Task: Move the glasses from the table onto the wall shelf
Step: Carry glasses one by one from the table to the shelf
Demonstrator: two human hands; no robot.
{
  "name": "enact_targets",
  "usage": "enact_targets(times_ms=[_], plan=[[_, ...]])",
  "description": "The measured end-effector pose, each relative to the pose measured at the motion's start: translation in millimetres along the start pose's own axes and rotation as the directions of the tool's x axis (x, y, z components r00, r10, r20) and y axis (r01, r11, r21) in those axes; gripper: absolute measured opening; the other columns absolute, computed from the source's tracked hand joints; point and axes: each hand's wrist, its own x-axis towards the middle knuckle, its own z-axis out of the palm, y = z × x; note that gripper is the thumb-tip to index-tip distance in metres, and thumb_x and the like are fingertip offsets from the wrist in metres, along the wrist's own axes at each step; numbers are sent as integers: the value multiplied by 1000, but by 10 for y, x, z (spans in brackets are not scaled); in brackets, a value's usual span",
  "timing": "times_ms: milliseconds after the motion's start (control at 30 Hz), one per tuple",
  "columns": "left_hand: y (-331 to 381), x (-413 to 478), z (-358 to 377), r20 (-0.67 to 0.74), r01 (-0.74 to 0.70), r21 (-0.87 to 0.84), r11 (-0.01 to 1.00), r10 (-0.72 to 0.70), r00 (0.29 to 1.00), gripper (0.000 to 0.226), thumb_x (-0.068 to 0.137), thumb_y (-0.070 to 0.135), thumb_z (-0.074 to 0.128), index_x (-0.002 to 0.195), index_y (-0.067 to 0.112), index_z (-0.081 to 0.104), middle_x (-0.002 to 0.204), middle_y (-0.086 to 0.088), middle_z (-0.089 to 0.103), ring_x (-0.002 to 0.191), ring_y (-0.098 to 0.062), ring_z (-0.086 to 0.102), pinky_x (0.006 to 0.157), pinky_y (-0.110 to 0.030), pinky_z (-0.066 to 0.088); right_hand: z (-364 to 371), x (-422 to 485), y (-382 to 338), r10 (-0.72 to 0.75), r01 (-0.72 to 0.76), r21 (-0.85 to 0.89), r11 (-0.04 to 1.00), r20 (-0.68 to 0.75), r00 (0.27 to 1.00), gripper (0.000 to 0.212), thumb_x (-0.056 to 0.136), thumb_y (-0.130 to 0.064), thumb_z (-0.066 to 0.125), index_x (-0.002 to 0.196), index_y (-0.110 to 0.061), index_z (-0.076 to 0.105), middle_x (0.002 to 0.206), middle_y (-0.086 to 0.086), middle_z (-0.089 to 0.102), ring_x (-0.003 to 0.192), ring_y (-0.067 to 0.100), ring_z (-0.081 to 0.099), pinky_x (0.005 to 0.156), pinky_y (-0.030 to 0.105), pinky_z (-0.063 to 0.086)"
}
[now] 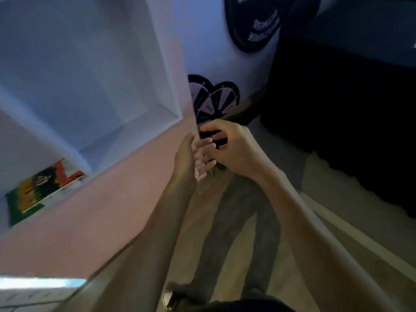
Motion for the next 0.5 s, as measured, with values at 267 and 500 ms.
enact_targets(times_ms=[267, 500], plan=[[-675, 116, 1741, 252, 112, 197, 974, -161, 954, 67, 102, 63, 39, 115, 6, 72, 113, -18, 79, 103, -30, 76, 71, -36, 61, -1247, -833, 1051, 261, -270, 7, 963, -282, 923, 56, 86, -32, 81, 139, -27, 62, 130, -9, 69, 93, 3, 73, 87, 39, 62], [-1176, 349, 2897, 391, 178, 287, 941, -285, 875, 68, 106, 59, 31, 109, 5, 72, 105, -18, 81, 104, -31, 76, 92, -47, 57, -1890, -1101, 1786, 425, -454, 31, 891, -411, 806, 60, 86, -29, 83, 141, -25, 59, 128, -5, 69, 101, 7, 72, 90, 39, 62]])
